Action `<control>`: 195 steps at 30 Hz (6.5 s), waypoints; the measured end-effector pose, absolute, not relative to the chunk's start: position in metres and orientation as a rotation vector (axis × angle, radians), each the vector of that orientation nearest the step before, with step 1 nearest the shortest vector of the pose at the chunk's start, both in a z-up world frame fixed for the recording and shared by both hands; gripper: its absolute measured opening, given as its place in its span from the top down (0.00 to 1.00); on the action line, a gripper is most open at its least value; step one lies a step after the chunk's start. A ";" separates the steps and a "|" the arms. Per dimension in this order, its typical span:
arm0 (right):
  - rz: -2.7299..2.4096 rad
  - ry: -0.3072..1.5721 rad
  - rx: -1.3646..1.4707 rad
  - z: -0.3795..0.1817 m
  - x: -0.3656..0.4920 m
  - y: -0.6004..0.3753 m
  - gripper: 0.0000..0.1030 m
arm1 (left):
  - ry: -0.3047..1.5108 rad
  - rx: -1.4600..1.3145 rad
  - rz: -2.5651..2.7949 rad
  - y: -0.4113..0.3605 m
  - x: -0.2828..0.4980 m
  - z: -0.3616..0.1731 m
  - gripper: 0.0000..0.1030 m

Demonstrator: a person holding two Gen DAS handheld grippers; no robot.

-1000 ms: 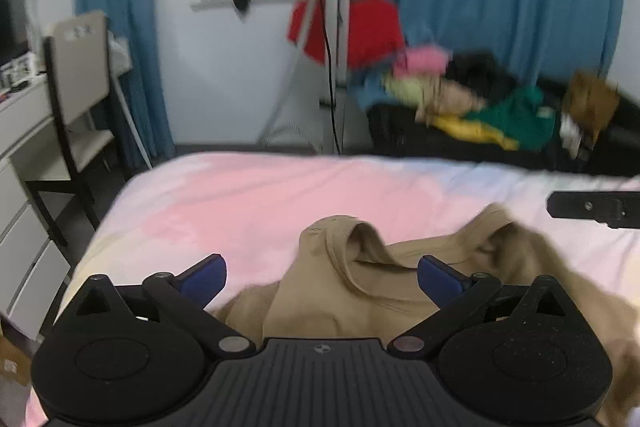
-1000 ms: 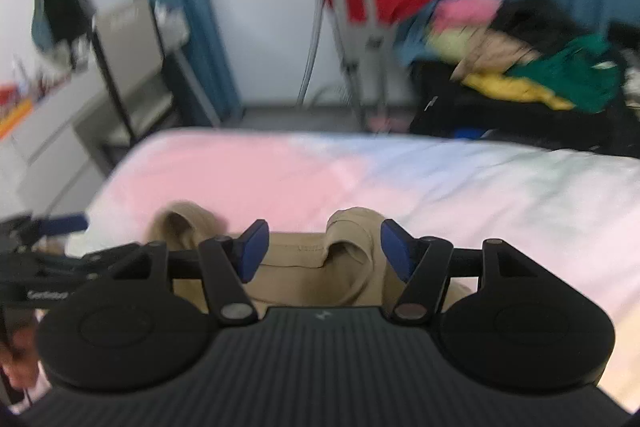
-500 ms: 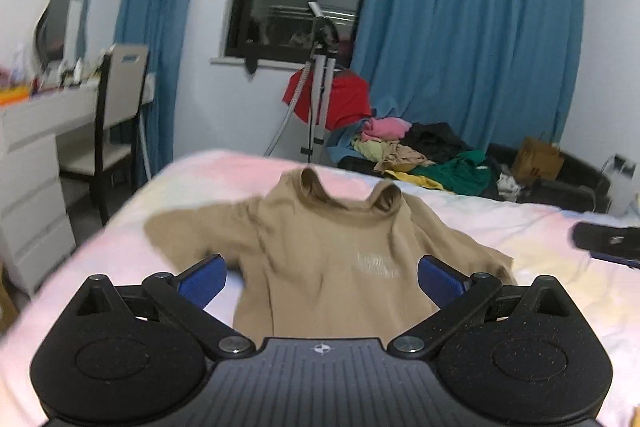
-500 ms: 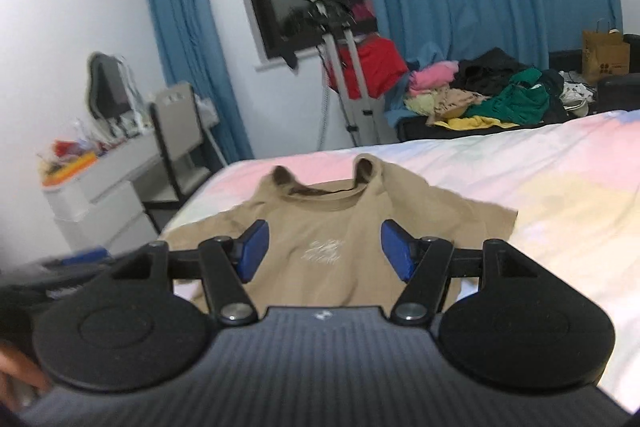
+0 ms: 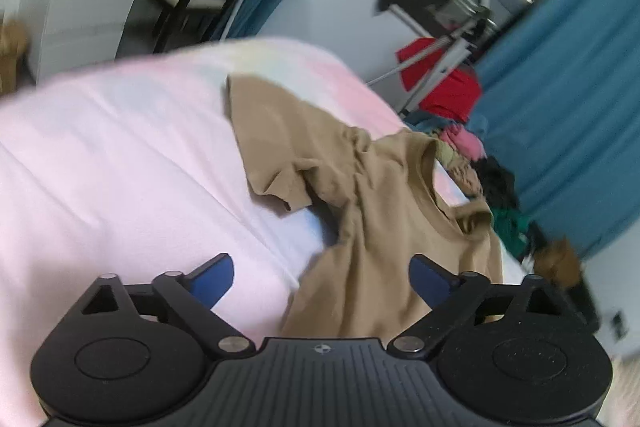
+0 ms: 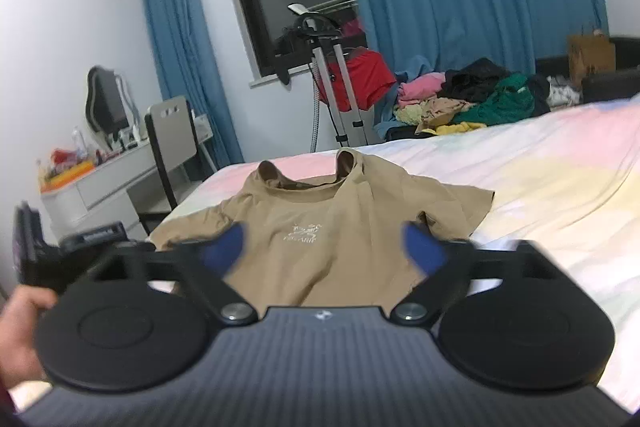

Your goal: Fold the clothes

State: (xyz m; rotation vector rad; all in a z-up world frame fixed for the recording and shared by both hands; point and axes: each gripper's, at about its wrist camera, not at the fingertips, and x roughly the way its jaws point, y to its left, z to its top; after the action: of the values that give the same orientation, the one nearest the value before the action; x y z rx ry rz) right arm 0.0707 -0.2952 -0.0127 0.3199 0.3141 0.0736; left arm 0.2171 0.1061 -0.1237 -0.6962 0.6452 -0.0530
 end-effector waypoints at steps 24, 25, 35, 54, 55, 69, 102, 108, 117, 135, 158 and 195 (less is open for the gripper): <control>-0.038 0.479 0.569 -0.075 0.139 -0.339 0.05 | 0.535 -0.460 0.210 0.136 0.340 -0.087 0.94; -0.043 0.480 0.569 -0.075 0.140 -0.340 0.05 | 0.536 -0.402 0.255 0.136 0.345 -0.079 0.94; -0.057 0.458 0.530 -0.073 0.140 -0.345 0.05 | 0.606 -0.309 0.236 0.120 0.321 -0.079 0.52; -0.057 0.396 0.311 -0.058 0.110 -0.317 0.05 | 0.444 -0.106 -0.075 0.029 0.052 -0.062 0.00; -0.063 0.390 0.291 -0.055 0.107 -0.315 0.05 | 0.449 -0.092 -0.086 0.027 0.045 -0.064 0.00; -0.118 0.414 0.414 -0.049 0.088 -0.337 0.05 | 0.866 -0.309 0.065 0.096 0.029 -0.110 0.07; -0.138 0.413 0.705 -0.050 0.081 -0.389 0.05 | 1.173 -0.250 -0.089 0.133 0.002 -0.050 0.99; -0.129 0.425 0.739 -0.053 0.080 -0.393 0.05 | 1.206 -0.207 -0.028 0.131 0.003 -0.061 0.92; -0.073 0.432 0.804 -0.059 0.080 -0.392 0.05 | 1.012 -0.160 -0.069 0.085 -0.026 -0.025 0.32; 0.156 0.373 1.248 -0.081 0.103 -0.412 0.03 | 0.723 -0.356 -0.128 0.036 0.090 -0.086 0.11; -0.358 0.368 1.038 -0.120 0.260 -0.412 0.93 | 0.664 -0.534 -0.168 0.062 0.144 -0.144 0.06; -0.117 0.324 1.206 -0.164 0.350 -0.481 0.61 | 0.606 -0.420 -0.200 0.024 0.144 -0.147 0.06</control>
State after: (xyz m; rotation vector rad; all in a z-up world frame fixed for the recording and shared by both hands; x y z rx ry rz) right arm 0.3502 -0.4809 -0.1640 1.2065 0.3244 -0.1175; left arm 0.1438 0.0236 -0.1468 -0.4203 0.6057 -0.1997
